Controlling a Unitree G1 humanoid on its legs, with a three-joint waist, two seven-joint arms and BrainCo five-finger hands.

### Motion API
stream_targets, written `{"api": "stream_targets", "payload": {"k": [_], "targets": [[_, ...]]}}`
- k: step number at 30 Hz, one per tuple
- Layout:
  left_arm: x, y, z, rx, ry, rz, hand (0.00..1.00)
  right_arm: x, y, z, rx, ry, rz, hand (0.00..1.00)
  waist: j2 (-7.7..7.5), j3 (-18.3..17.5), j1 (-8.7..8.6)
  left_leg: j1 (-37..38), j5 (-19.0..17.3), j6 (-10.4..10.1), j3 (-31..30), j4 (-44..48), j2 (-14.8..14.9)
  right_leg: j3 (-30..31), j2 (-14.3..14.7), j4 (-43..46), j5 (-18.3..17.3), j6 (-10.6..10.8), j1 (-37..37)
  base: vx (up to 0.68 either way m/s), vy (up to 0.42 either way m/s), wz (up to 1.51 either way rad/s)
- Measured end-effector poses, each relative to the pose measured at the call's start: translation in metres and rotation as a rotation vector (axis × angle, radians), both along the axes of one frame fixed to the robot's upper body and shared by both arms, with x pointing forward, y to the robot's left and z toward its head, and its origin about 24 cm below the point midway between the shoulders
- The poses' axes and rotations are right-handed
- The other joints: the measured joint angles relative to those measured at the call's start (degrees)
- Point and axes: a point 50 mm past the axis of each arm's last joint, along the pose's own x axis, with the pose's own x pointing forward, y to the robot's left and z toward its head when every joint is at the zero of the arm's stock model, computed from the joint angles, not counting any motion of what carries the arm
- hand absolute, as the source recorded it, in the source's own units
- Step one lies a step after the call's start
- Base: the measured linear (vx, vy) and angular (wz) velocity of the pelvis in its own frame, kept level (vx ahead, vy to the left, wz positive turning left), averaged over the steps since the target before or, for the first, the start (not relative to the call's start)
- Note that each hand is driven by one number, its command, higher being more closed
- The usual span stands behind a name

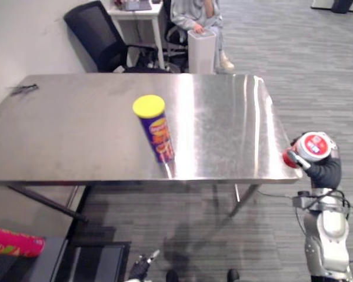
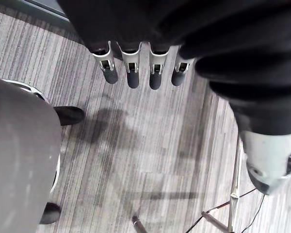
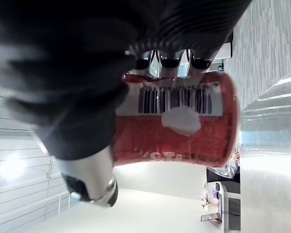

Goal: Put the gum and the chips on the shelf.

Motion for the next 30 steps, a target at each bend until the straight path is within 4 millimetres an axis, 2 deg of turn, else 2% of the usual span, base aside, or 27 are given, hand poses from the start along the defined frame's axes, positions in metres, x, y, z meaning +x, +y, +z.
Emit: {"api": "stream_targets", "payload": {"k": [2, 5, 8, 9, 10, 11, 12, 13, 14, 15, 16, 18, 20, 22, 26, 30], "targets": [[0.001, 0.001, 0.000, 0.001, -0.002, 0.000, 0.00, -0.002, 0.000, 0.001, -0.001, -0.003, -0.002, 1.00, -0.22, 0.1, -0.02, -1.6, -0.6, -0.1, -3.4, 3.3, -0.3, -2.9, -0.9, 4.8, -3.1, -0.7, -0.2, -0.06, -0.036, 0.75], [0.003, 0.002, 0.002, 0.001, -0.016, 0.008, 0.00, 0.001, 0.007, 0.002, 0.008, -0.011, 0.032, 1.00, -0.10, 0.5, 0.38, -5.2, -2.1, -0.4, -7.0, 9.1, 0.0, -6.0, -1.3, 8.4, -5.4, -1.8, -0.9, -0.09, -0.043, 0.68], [0.010, 0.003, 0.005, -0.010, -0.055, 0.031, 0.00, 0.011, 0.021, 0.012, 0.038, -0.071, 0.109, 1.00, 1.51, 2.7, 0.60, -11.2, -1.5, -1.4, -13.2, 13.8, 1.0, -11.8, -0.2, 12.0, -6.9, -3.6, -2.5, -0.19, -0.107, 0.88], [0.010, 0.003, 0.006, -0.014, -0.061, 0.040, 0.00, 0.013, 0.022, 0.015, 0.040, -0.081, 0.112, 1.00, 1.77, 3.1, 0.97, -11.8, -0.9, -1.6, -14.0, 13.5, 1.1, -12.8, -0.1, 13.1, -7.4, -4.0, -3.1, -0.22, -0.118, 0.97], [0.012, 0.004, 0.007, -0.014, -0.070, 0.046, 0.00, 0.014, 0.022, 0.019, 0.035, -0.100, 0.110, 1.00, 2.65, 3.5, 1.68, -13.2, 0.5, -2.5, -15.7, 12.0, 1.5, -15.1, 0.1, 15.7, -8.5, -5.3, -4.4, -0.19, -0.109, 0.89], [0.011, 0.004, 0.006, -0.014, -0.068, 0.052, 0.00, 0.015, 0.022, 0.021, 0.029, -0.106, 0.112, 1.00, 3.28, 3.9, 2.06, -13.4, 0.7, -2.2, -15.4, 10.0, 2.4, -17.1, 0.5, 15.9, -8.8, -5.9, -4.5, -0.19, -0.121, 1.05], [0.008, 0.005, 0.005, -0.015, -0.053, 0.061, 0.00, 0.016, 0.021, 0.023, 0.024, -0.113, 0.110, 1.00, 3.41, 4.0, 2.40, -13.5, -0.1, -1.0, -11.7, 8.3, 3.8, -19.3, 0.9, 14.9, -8.9, -6.1, -4.0, -0.20, -0.131, 1.16], [0.004, 0.009, 0.004, -0.013, -0.035, 0.084, 0.00, 0.015, 0.016, 0.024, 0.018, -0.117, 0.088, 1.00, 2.95, 4.2, 2.75, -14.3, -2.0, 3.0, -4.0, 8.7, 6.1, -22.5, -0.1, 13.3, -9.0, -8.0, -3.9, -0.23, -0.140, 1.31], [0.002, 0.012, 0.004, -0.023, -0.039, 0.126, 0.00, 0.016, 0.010, 0.025, 0.025, -0.122, 0.055, 1.00, 2.42, 4.5, 2.99, -16.1, -1.8, 4.9, 3.6, 14.2, 8.0, -25.4, -1.5, 13.9, -9.3, -9.1, -4.0, -0.22, -0.136, 1.18], [-0.001, 0.013, 0.004, -0.023, -0.034, 0.138, 0.00, 0.018, 0.009, 0.025, 0.029, -0.120, 0.045, 1.00, 2.49, 4.4, 3.02, -16.3, -1.7, 5.1, 6.7, 17.8, 8.7, -26.5, -2.3, 13.9, -9.3, -9.1, -3.8, -0.12, -0.132, 1.11], [-0.012, 0.014, 0.001, -0.024, -0.005, 0.152, 0.00, 0.019, 0.007, 0.024, 0.032, -0.117, 0.031, 1.00, 1.90, 4.6, 2.84, -15.4, -2.2, 5.0, 11.2, 23.8, 9.7, -29.2, -3.4, 13.6, -9.1, -9.3, -2.9, -0.08, -0.120, 1.14], [-0.023, 0.014, -0.001, -0.028, 0.019, 0.163, 0.00, 0.017, 0.001, 0.024, 0.032, -0.116, 0.002, 1.00, 2.84, 4.0, 2.28, -12.9, -4.6, 3.8, 14.2, 29.6, 11.4, -33.3, -4.2, 13.3, -9.1, -9.3, -1.9, -0.07, -0.055, 1.20], [-0.028, 0.013, -0.002, -0.031, 0.031, 0.167, 0.00, 0.015, -0.002, 0.023, 0.032, -0.113, -0.014, 1.00, 3.72, 3.4, 1.67, -10.1, -6.5, 2.6, 15.2, 29.4, 12.5, -37.6, -4.6, 13.4, -8.9, -9.0, -1.9, -0.05, 0.034, 1.21], [-0.026, 0.012, -0.002, -0.041, 0.024, 0.172, 0.00, 0.015, -0.005, 0.022, 0.034, -0.106, -0.025, 1.00, 4.80, 2.8, 1.45, -7.8, -7.0, 1.5, 15.8, 21.9, 11.6, -42.9, -5.3, 13.4, -7.5, -7.3, -2.1, -0.06, 0.102, 1.26], [-0.035, 0.011, -0.005, -0.044, 0.064, 0.176, 0.00, 0.015, -0.002, 0.019, 0.054, -0.104, -0.020, 1.00, 3.19, 2.3, 1.68, -8.0, -6.7, 0.3, 16.8, 17.0, 9.0, -48.5, -6.9, 13.1, -5.9, -5.6, -0.5, -0.02, 0.184, 0.84], [-0.040, 0.013, -0.006, -0.032, 0.094, 0.170, 0.00, 0.013, -0.001, 0.014, 0.073, -0.091, -0.025, 1.00, 2.22, 1.8, 1.69, -8.0, -6.3, 0.8, 16.4, 14.4, 6.1, -50.2, -8.4, 12.1, -3.5, -4.6, 0.1, -0.01, 0.200, 0.28]]}}
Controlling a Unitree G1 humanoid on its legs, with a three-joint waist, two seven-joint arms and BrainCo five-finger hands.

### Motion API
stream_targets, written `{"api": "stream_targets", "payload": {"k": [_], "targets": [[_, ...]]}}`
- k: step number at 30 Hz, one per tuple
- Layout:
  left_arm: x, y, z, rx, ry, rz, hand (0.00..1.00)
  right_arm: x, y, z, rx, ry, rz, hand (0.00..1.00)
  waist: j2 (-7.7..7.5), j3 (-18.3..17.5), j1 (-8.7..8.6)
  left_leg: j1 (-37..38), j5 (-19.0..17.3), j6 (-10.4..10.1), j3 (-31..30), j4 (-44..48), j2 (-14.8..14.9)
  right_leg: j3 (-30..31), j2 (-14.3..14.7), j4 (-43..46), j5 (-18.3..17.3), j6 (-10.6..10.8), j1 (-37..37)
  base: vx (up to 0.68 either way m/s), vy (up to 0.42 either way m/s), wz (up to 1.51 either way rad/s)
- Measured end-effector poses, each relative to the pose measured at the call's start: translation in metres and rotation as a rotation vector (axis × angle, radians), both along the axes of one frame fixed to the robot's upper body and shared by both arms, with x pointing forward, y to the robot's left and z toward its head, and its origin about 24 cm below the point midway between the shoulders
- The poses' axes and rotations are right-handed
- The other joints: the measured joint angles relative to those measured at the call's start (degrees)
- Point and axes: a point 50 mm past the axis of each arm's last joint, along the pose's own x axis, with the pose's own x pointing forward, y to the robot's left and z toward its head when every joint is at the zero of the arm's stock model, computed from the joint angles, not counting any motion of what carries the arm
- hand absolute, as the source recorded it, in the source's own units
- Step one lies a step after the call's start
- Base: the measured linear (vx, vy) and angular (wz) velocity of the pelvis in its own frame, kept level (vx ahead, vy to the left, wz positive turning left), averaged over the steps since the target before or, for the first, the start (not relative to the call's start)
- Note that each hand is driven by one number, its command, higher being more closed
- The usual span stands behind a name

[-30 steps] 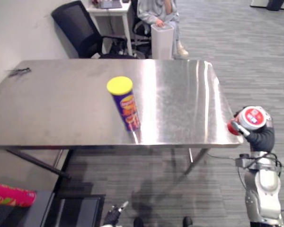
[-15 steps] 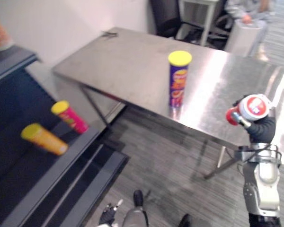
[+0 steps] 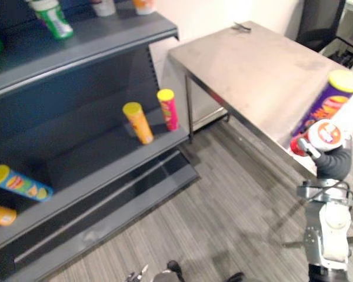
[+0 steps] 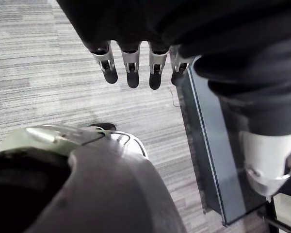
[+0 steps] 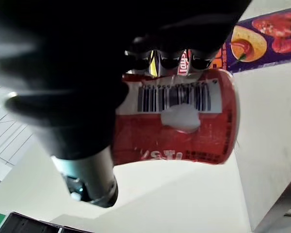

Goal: Put the gum and the chips on the shelf.

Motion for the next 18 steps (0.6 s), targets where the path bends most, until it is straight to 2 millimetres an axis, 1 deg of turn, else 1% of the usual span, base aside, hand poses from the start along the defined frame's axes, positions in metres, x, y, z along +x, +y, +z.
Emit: {"api": "stream_targets", "payload": {"k": [2, 5, 9, 13, 15, 16, 17, 18], "targets": [[0.001, 0.003, 0.001, 0.015, 0.003, -0.014, 0.00, -0.004, -0.002, -0.007, 0.000, 0.031, -0.009, 1.00, -0.14, 0.0, -0.06, 0.1, 0.4, 0.6, -0.2, -1.3, -1.4, -0.3, -0.9, 0.0, 0.9, 0.4, -0.1, -0.02, 0.148, 0.13], [0.001, 0.004, 0.000, 0.019, 0.008, -0.010, 0.00, -0.006, -0.003, -0.011, -0.024, 0.056, -0.025, 1.00, -0.34, 0.1, -0.28, 0.1, 1.5, 1.5, -1.2, -3.5, -2.9, -1.1, -1.4, -0.3, 1.7, 0.4, -0.1, -0.03, 0.105, 0.16], [-0.002, 0.004, -0.001, 0.016, 0.020, 0.000, 0.00, -0.007, -0.002, -0.013, -0.034, 0.069, -0.022, 1.00, -1.16, 0.1, 0.01, 0.5, 3.5, 1.8, -1.4, -7.6, -4.1, -1.5, -1.0, -1.8, 2.7, 0.5, -0.2, -0.05, 0.054, 0.10], [-0.002, 0.005, 0.000, 0.018, 0.016, 0.000, 0.00, -0.006, 0.004, -0.015, -0.040, 0.081, 0.010, 1.00, -1.55, 0.1, 1.28, 1.2, 4.9, 2.0, -1.8, -10.6, -4.9, -1.5, -0.5, -2.9, 3.4, 0.5, -0.4, 0.00, 0.020, 0.01], [-0.001, 0.005, 0.000, 0.018, 0.013, 0.002, 0.00, -0.004, 0.008, -0.016, -0.043, 0.084, 0.028, 1.00, -1.64, 0.1, 1.45, 0.9, 5.1, 2.1, -2.2, -10.4, -5.0, -1.6, -0.5, -2.9, 3.4, 0.5, -0.6, 0.05, 0.011, 0.11], [-0.001, 0.006, 0.000, 0.019, 0.009, 0.005, 0.00, -0.001, 0.011, -0.019, -0.040, 0.099, 0.045, 1.00, -1.78, 0.1, 1.42, -0.2, 4.8, 2.1, -2.9, -9.1, -4.8, -1.6, -0.5, -2.9, 3.4, 0.5, -0.7, 0.06, 0.010, 0.18], [0.000, 0.006, 0.001, 0.018, 0.006, 0.009, 0.00, 0.001, 0.012, -0.022, -0.038, 0.111, 0.052, 1.00, -1.84, 0.2, 1.41, -1.0, 4.2, 2.1, -2.9, -7.9, -4.6, -1.7, -0.5, -2.9, 3.4, 0.5, -0.8, 0.06, 0.020, 0.26], [0.002, 0.006, 0.001, 0.019, -0.007, 0.014, 0.00, 0.008, 0.018, -0.032, -0.025, 0.156, 0.080, 1.00, -2.04, 0.3, 1.65, -3.4, 2.2, 2.3, -3.5, -3.4, -3.6, -1.7, -0.4, -2.7, 3.4, 0.5, -0.9, 0.05, 0.030, 0.20]]}}
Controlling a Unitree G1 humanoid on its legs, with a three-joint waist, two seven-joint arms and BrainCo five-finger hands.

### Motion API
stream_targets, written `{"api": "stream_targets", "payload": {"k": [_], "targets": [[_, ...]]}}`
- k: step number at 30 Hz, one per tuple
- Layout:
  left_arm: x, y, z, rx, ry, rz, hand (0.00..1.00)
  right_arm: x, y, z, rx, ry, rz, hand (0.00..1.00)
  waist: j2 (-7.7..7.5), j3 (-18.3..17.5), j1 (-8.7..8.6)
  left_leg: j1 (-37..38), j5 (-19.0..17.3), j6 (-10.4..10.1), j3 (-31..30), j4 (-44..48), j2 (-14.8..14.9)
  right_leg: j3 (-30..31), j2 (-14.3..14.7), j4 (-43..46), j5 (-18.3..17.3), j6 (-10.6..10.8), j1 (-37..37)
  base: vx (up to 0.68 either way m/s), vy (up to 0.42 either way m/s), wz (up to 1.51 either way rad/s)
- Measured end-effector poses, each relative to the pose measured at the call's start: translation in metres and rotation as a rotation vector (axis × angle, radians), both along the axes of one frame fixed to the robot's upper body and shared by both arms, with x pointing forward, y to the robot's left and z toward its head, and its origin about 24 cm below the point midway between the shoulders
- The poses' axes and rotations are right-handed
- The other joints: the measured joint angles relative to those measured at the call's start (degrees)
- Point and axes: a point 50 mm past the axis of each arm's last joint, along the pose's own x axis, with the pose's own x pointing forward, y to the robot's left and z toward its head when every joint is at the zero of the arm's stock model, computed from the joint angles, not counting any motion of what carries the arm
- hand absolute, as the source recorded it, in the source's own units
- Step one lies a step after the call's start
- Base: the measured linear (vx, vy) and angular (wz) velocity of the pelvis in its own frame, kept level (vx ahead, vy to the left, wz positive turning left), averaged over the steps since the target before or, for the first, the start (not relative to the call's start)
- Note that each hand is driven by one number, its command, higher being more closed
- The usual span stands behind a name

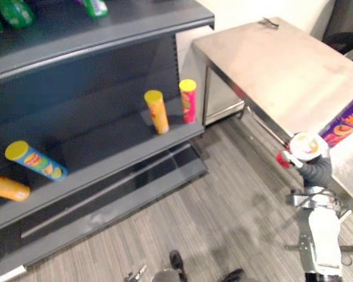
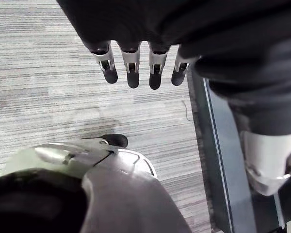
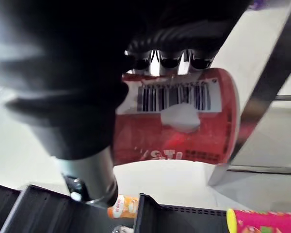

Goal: Put the gum and the chips on the shelf.

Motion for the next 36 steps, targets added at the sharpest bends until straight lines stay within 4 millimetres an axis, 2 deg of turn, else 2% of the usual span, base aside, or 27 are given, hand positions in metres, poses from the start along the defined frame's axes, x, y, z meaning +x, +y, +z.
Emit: {"api": "stream_targets", "payload": {"k": [3, 4, 6, 7, 8, 9, 10, 11, 13, 14, 15, 17, 18, 19, 20, 21, 22, 25, 26, 28, 30, 36], "targets": [[0.003, 0.000, 0.001, -0.018, -0.029, 0.046, 0.00, 0.005, 0.010, -0.010, 0.007, 0.051, 0.047, 1.00, -0.01, 0.1, 0.66, -2.8, -3.1, 0.3, -1.0, 5.8, 1.3, 0.0, -0.1, 0.5, 0.0, 0.0, 0.2, 0.04, 0.063, 0.18], [0.003, -0.001, 0.001, -0.033, -0.038, 0.079, 0.00, 0.006, 0.016, -0.013, 0.005, 0.066, 0.075, 1.00, 0.02, 0.1, 1.30, -3.7, -4.9, 0.4, -1.2, 8.1, 1.7, 0.1, -1.1, 2.2, 0.0, 0.0, 0.3, 0.05, 0.146, 0.14], [0.001, -0.003, 0.000, -0.054, -0.037, 0.109, 0.00, 0.007, 0.022, -0.017, 0.000, 0.084, 0.109, 1.00, 0.34, 0.4, 1.73, -3.5, -7.4, 0.6, -1.6, 10.1, 1.8, 0.8, -3.6, 7.0, 0.0, 0.0, 0.3, 0.06, 0.173, 0.22], [0.001, -0.002, 0.000, -0.056, -0.039, 0.116, 0.00, 0.006, 0.029, -0.021, -0.001, 0.105, 0.139, 1.00, 0.29, 0.6, 1.41, -2.7, -9.1, 2.0, -2.8, 11.0, 0.3, 4.2, -8.5, 16.3, 0.4, -0.7, -0.7, 0.10, 0.247, 0.53], [0.002, 0.000, 0.001, -0.050, -0.046, 0.113, 0.00, 0.007, 0.031, -0.022, -0.003, 0.114, 0.151, 1.00, -0.08, 1.0, 1.37, -1.6, -9.5, 2.6, -3.6, 10.9, -1.1, 8.8, -11.4, 21.7, 2.1, -4.0, -2.2, 0.12, 0.246, 0.61], [0.003, 0.000, 0.001, -0.046, -0.048, 0.100, 0.00, 0.007, 0.033, -0.023, -0.013, 0.120, 0.158, 1.00, -0.02, 1.3, 1.36, -0.8, -9.5, 2.7, -4.7, 10.8, -1.8, 14.2, -12.6, 25.6, 4.2, -7.6, -4.2, 0.17, 0.229, 0.63], [0.006, 0.002, 0.003, -0.029, -0.053, 0.064, 0.00, 0.007, 0.036, -0.025, -0.037, 0.132, 0.167, 1.00, 0.67, 1.7, 1.05, 0.4, -9.7, 3.7, -7.3, 10.8, -2.7, 26.5, -10.7, 29.7, 3.8, -7.9, -8.8, 0.19, 0.161, 0.84], [0.010, 0.003, 0.005, -0.020, -0.065, 0.033, 0.00, 0.007, 0.039, -0.028, -0.041, 0.142, 0.186, 1.00, 0.63, 1.7, 0.68, 0.9, -9.8, 4.2, -9.8, 10.4, -3.1, 36.1, -5.2, 29.8, -1.6, -3.6, -11.1, 0.23, 0.166, 0.98], [0.011, 0.007, 0.006, -0.004, -0.075, 0.027, 0.00, 0.006, 0.040, -0.029, -0.042, 0.147, 0.198, 1.00, 0.22, 1.8, -0.22, 2.9, -9.0, 4.7, -12.9, 8.2, -4.9, 42.7, 0.4, 26.6, -5.7, -1.9, -12.4, 0.22, 0.109, 1.14], [0.009, 0.006, 0.006, -0.005, -0.068, 0.026, 0.00, 0.006, 0.041, -0.029, -0.045, 0.148, 0.205, 1.00, 0.05, 1.7, -0.26, 4.5, -8.9, 4.6, -14.6, 7.2, -6.5, 43.9, 2.2, 23.5, -6.8, -1.2, -12.9, 0.18, 0.066, 1.02], [0.009, 0.006, 0.005, -0.005, -0.066, 0.021, 0.00, 0.006, 0.041, -0.030, -0.046, 0.148, 0.208, 1.00, 0.06, 1.7, -0.26, 5.0, -8.9, 4.6, -15.3, 6.8, -7.1, 44.7, 3.0, 22.0, -6.9, -1.0, -13.4, 0.23, 0.059, 0.88], [0.012, 0.002, 0.005, -0.011, -0.068, -0.005, 0.00, 0.004, 0.042, -0.032, -0.046, 0.157, 0.214, 1.00, -0.26, 1.5, -0.34, 6.1, -8.8, 4.6, -18.5, 6.6, -8.7, 50.0, 6.7, 15.1, -6.5, -0.4, -15.3, 0.26, 0.004, 0.91], [0.013, 0.001, 0.005, -0.011, -0.067, -0.013, 0.00, 0.003, 0.042, -0.033, -0.045, 0.164, 0.212, 1.00, -0.25, 1.6, -0.34, 6.3, -8.9, 4.5, -19.1, 6.6, -9.0, 51.9, 7.5, 13.7, -6.2, 0.1, -15.6, 0.29, -0.053, 1.00], [0.010, 0.000, 0.003, -0.014, -0.052, -0.017, 0.00, 0.000, 0.041, -0.037, -0.043, 0.181, 0.209, 1.00, -0.31, 1.6, -0.40, 7.1, -9.1, 4.0, -20.8, 6.8, -9.5, 54.1, 8.3, 10.9, -5.2, 1.6, -15.1, 0.20, -0.074, 0.82], [0.008, 0.000, 0.003, -0.015, -0.042, -0.020, 0.00, -0.002, 0.040, -0.040, -0.041, 0.191, 0.207, 1.00, -0.47, 1.5, -0.41, 7.6, -9.4, 3.6, -21.4, 6.8, -9.7, 54.0, 8.3, 9.3, -4.3, 2.5, -14.5, 0.25, -0.116, 0.89], [0.004, -0.001, 0.001, -0.015, -0.026, -0.020, 0.00, -0.004, 0.040, -0.042, -0.038, 0.201, 0.206, 1.00, -1.02, 1.4, -0.30, 8.4, -10.2, 2.3, -21.5, 7.3, -9.7, 53.5, 8.4, 5.8, -0.6, 2.7, -13.1, 0.25, -0.138, 0.63], [0.001, -0.001, 0.000, -0.018, -0.016, -0.016, 0.00, -0.004, 0.039, -0.042, -0.039, 0.203, 0.206, 1.00, -0.40, 1.3, -0.03, 8.4, -10.7, 1.0, -21.5, 8.3, -8.5, 52.5, 9.2, 4.6, -1.1, 2.6, -11.4, 0.24, -0.141, 0.47], [-0.002, -0.001, 0.000, -0.021, -0.005, -0.014, 0.00, -0.004, 0.039, -0.037, -0.030, 0.179, 0.214, 1.00, 0.04, 1.1, -0.34, 7.9, -10.4, -1.0, -21.7, 7.8, -6.1, 49.4, 11.2, -0.3, -0.7, 1.9, -8.8, 0.20, -0.162, 0.26], [-0.002, -0.001, 0.000, -0.019, -0.005, -0.014, 0.00, -0.005, 0.038, -0.037, -0.025, 0.179, 0.211, 1.00, 0.01, 1.1, -0.44, 7.9, -10.1, -1.6, -21.8, 7.3, -5.8, 48.8, 11.5, -1.0, -0.5, 1.6, -8.5, 0.17, -0.159, 0.32], [-0.002, -0.001, 0.000, -0.026, -0.012, 0.012, 0.00, -0.007, 0.031, -0.039, -0.001, 0.188, 0.191, 1.00, 0.00, 1.0, -1.09, 8.6, -8.6, -4.0, -22.8, 5.3, -5.4, 46.0, 11.6, -3.6, -0.2, 1.2, -6.1, 0.18, -0.143, 0.51], [-0.002, -0.001, 0.000, -0.026, -0.011, 0.010, 0.00, -0.008, 0.027, -0.040, 0.001, 0.189, 0.173, 1.00, 0.02, 0.9, -1.21, 9.6, -7.8, -5.1, -23.0, 4.4, -5.2, 44.4, 11.6, -4.8, -0.2, 1.2, -4.2, 0.11, -0.071, 0.54], [0.000, -0.002, 0.000, -0.016, -0.004, -0.030, 0.00, -0.009, 0.026, -0.040, 0.004, 0.192, 0.169, 1.00, 0.27, -1.1, -1.69, 9.8, -5.5, -4.9, -22.1, 1.5, -5.5, 40.5, 11.3, -8.1, 0.3, 1.0, -1.9, 0.06, -0.010, 0.33]]}}
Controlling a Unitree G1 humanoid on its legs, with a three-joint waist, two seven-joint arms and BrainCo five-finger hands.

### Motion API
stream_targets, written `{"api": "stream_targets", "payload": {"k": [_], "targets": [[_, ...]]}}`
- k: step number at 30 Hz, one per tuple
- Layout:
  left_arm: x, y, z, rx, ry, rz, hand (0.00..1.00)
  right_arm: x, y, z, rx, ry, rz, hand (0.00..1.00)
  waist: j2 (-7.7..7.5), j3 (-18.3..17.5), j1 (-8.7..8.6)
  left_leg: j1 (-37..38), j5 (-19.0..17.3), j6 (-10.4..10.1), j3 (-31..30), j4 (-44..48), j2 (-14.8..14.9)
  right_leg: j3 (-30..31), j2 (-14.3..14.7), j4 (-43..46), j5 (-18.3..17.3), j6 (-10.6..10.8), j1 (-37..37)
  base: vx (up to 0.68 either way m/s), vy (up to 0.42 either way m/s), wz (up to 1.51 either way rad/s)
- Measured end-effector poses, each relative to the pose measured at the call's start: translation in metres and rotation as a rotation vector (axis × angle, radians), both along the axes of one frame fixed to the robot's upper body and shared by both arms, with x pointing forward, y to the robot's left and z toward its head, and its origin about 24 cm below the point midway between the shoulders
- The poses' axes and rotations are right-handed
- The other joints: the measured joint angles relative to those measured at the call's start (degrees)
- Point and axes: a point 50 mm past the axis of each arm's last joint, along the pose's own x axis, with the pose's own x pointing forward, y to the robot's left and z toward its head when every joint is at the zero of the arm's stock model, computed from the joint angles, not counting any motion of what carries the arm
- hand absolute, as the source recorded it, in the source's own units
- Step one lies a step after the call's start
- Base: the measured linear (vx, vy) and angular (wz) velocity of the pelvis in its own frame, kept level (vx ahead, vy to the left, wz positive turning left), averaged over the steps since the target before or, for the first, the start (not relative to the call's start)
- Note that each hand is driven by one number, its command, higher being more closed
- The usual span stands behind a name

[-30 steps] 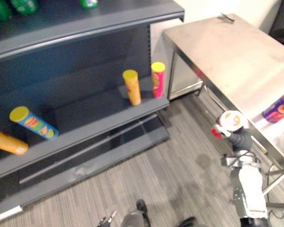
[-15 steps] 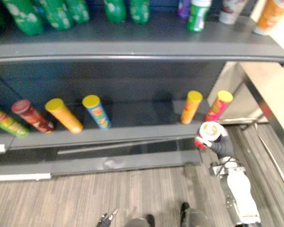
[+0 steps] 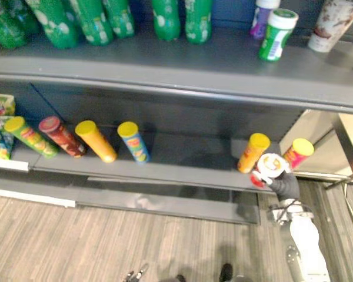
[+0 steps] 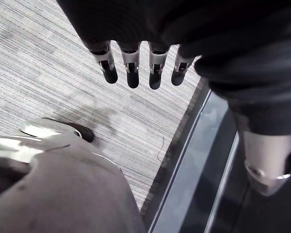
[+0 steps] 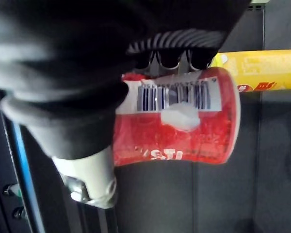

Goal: Put the gum and the chips on the shelf.

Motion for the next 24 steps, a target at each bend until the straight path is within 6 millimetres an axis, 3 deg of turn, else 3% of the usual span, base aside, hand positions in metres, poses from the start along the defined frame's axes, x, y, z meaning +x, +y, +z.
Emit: {"api": "stream_targets", "payload": {"k": [6, 14, 17, 18, 24], "targets": [[-0.002, 0.000, -0.001, 0.014, 0.029, -0.047, 0.00, 0.006, 0.009, 0.005, 0.000, -0.024, 0.040, 1.00, 0.08, -0.3, 0.06, 2.2, 3.2, 0.2, 4.2, -4.4, -0.2, 0.1, 0.1, -1.9, 2.0, -0.4, 1.1, -0.02, 0.005, -0.02], [-0.003, -0.001, -0.002, 0.018, 0.046, -0.070, 0.00, 0.025, 0.050, 0.016, 0.041, -0.052, 0.244, 1.00, 0.02, -0.4, 0.09, 2.8, 3.7, 0.8, 8.7, -8.0, 0.8, 2.6, 1.9, -4.5, 4.0, -0.8, 0.4, -0.14, -0.026, -0.10], [-0.005, 0.000, -0.002, 0.017, 0.059, -0.069, 0.00, 0.030, 0.068, 0.026, 0.065, -0.080, 0.337, 1.00, -0.24, -0.6, 0.29, 2.8, 4.4, 2.1, 9.9, -9.9, 1.4, 2.8, 2.8, -5.9, 5.3, -1.4, 0.4, -0.17, -0.048, -0.01], [-0.004, 0.001, -0.002, 0.017, 0.062, -0.069, 0.00, 0.031, 0.073, 0.030, 0.069, -0.094, 0.367, 1.00, -0.35, -0.7, 1.06, 2.8, 4.6, 2.4, 10.3, -10.2, 1.4, 3.2, 3.1, -6.4, 5.5, -1.3, 0.4, -0.16, -0.051, -0.12], [-0.008, 0.001, -0.004, 0.018, 0.091, -0.061, 0.00, 0.039, 0.099, 0.052, 0.083, -0.161, 0.504, 1.00, -0.50, -1.0, 1.52, 2.7, 5.3, 2.5, 11.8, -11.0, 1.8, 4.0, 3.5, -7.2, 6.7, -1.6, 0.1, -0.08, -0.030, -0.09]]}}
